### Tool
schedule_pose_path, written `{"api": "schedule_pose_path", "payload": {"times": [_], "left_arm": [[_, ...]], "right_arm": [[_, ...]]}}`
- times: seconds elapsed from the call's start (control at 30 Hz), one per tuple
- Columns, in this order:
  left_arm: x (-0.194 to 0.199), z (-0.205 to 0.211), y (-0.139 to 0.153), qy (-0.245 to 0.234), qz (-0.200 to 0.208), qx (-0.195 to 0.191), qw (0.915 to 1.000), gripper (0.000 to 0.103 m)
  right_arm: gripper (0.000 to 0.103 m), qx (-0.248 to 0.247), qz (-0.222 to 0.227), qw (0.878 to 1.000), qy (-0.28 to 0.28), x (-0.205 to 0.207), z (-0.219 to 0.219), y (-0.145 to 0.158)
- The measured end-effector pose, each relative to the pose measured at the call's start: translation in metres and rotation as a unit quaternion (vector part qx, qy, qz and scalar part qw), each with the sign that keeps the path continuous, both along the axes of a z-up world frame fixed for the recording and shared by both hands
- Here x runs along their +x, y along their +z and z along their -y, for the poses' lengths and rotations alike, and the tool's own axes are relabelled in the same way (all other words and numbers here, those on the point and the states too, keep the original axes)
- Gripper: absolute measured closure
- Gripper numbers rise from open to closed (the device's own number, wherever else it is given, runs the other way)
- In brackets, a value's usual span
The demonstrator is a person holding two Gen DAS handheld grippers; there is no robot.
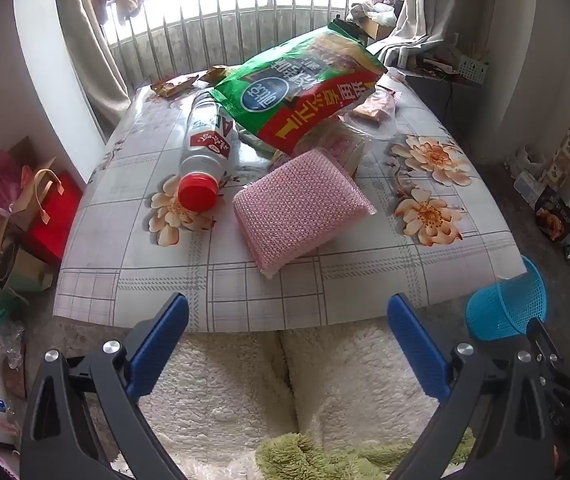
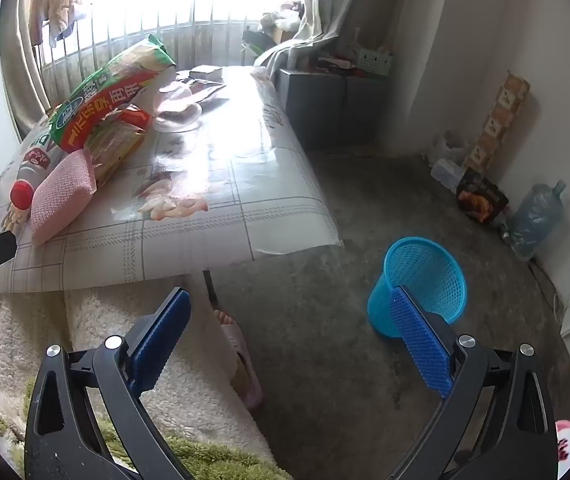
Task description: Collect trash
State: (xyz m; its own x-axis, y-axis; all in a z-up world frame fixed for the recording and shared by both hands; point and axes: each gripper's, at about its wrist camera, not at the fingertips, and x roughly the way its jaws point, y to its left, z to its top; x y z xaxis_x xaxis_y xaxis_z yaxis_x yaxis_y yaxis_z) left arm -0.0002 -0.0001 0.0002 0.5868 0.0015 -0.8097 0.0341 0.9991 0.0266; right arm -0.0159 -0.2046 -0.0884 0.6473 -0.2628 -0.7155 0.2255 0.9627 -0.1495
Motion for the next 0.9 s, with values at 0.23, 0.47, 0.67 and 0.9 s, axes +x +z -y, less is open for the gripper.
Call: {"api": "schedule_pose_path", "payload": {"times": [0.23,0.47,0.67,0.9], "left_arm": [[-0.0019,-0.0009,0.0010,0.004,0.001,0.000,1.0000,0.006],[-0.0029,-0.0015,-0.0017,0.002,0.000,-0.001,1.0000,0.006],[0.0010,-0.0046,-0.0019,0.005,-0.005,-0.002,1.0000,0.006],[0.0027,-0.0040,-0.0045,0.008,-0.005,0.000,1.0000,0.006]], "right_arm": [[0.008,0.001,-0.002,1.000,0.000,-0.0008,0.0015,0.0002],[0.008,0.003,-0.004,1.000,-0.002,-0.0019,0.0027,-0.0010],[0.008,0.009,-0.008,1.000,-0.006,0.0005,0.0035,-0.0049],[0.008,0.009,-0.008,1.000,-0.006,0.0006,0.0035,-0.0042]]}}
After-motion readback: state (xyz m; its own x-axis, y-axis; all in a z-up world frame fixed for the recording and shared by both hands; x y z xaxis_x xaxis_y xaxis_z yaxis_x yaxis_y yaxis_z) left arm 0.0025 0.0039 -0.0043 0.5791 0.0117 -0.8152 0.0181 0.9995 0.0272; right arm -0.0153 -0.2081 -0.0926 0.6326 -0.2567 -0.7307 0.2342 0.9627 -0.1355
